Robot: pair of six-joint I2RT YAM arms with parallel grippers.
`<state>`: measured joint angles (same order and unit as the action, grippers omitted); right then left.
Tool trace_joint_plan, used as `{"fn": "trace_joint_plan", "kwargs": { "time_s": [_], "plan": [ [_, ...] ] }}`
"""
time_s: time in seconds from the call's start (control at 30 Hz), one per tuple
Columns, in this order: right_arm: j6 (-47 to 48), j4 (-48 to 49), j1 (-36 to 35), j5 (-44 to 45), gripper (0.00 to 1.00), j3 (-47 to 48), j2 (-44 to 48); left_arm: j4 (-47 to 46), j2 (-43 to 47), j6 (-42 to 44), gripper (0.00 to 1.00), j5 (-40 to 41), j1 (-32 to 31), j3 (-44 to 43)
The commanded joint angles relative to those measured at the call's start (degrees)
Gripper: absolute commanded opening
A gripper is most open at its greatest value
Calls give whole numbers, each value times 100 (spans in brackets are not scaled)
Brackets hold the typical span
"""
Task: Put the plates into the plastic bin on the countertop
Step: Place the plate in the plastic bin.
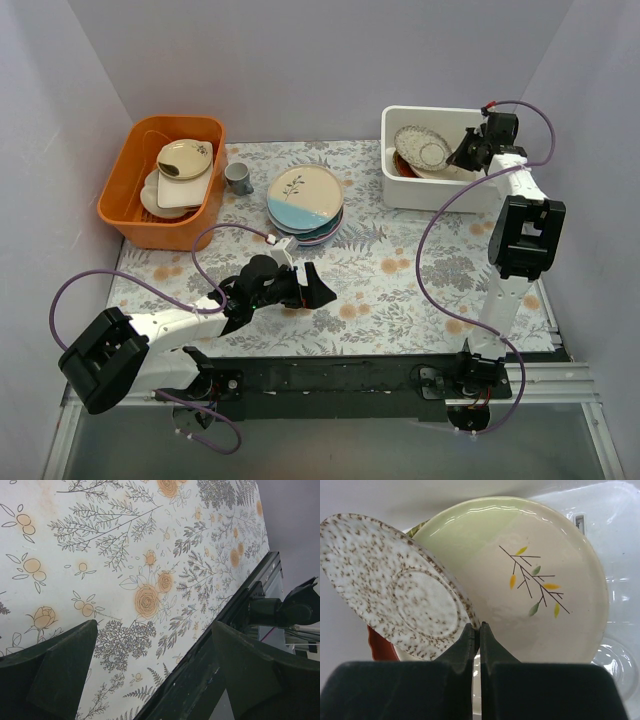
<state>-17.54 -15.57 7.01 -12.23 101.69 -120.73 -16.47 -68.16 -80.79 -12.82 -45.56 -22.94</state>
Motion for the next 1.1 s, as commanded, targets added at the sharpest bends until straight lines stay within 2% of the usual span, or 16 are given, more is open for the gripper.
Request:
{"fn": "trace_joint_plan", "kwargs": {
  "time_s": [0.0, 0.67, 0.73, 0.77, 0.8, 0.83, 0.93, 1.07],
  "plan": [
    [67, 327, 11, -359, 1, 272, -12, 91, 101, 90, 98, 104, -32, 44],
    [58, 160, 11, -526, 3, 325, -135, 197, 101, 116, 98, 95, -32, -53],
    [5, 142, 20, -544, 8, 316, -100, 240, 154, 125, 98, 122, -23, -53],
    [-21, 134, 20, -570, 16, 308, -83, 249, 171, 125, 98, 122, -32, -61],
    [-39, 177, 29, -614, 20, 212, -56, 310, 198, 125, 98, 139, -32, -70],
    [-100, 291, 29, -701, 33, 80, 83, 354, 250, 117, 98, 148, -32, -96],
    [-223, 975, 38, -571, 51, -577, 600, 583, 338, 108, 98, 227, -32, -184],
    [-285, 1505, 38, -219, 66, -1256, 1296, 671, 531, 99, 98, 306, -23, -202]
  ]
}}
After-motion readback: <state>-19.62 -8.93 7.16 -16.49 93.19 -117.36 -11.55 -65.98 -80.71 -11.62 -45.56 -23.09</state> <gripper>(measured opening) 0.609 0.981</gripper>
